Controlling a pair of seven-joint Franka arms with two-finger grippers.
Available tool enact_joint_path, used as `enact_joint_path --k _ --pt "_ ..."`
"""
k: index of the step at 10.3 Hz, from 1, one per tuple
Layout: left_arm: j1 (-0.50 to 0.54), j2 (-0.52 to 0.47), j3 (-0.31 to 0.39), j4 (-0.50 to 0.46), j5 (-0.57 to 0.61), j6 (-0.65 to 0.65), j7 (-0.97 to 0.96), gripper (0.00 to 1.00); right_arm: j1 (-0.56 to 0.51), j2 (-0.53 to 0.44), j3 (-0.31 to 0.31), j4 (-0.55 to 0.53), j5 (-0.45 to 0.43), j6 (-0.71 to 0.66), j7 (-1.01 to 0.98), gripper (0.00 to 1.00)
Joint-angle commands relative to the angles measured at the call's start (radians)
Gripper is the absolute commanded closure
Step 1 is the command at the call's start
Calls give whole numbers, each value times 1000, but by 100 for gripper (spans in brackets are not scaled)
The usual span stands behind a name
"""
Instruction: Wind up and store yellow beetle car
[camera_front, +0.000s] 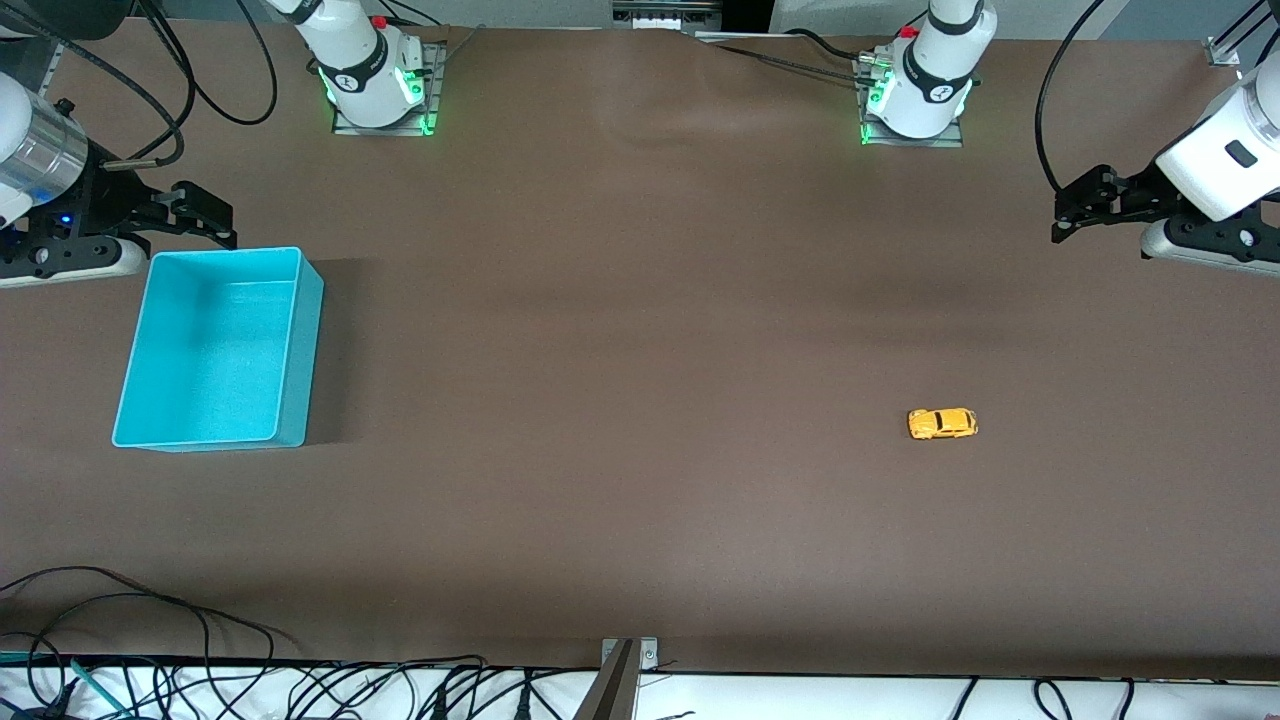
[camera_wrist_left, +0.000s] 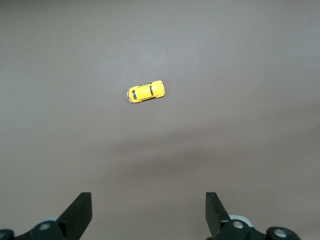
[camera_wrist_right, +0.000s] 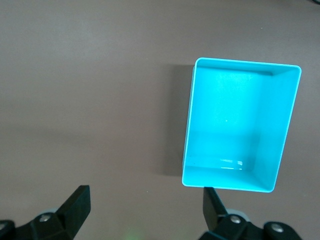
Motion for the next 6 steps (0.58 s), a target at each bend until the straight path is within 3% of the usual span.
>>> enact_joint_path --k 1,6 --pt "2 17 1 31 -7 -24 -7 0 -8 -13 2 -8 4 -7 -2 0" --pt "2 15 1 30 -7 -24 -5 0 -6 -10 3 -12 1 0 1 0"
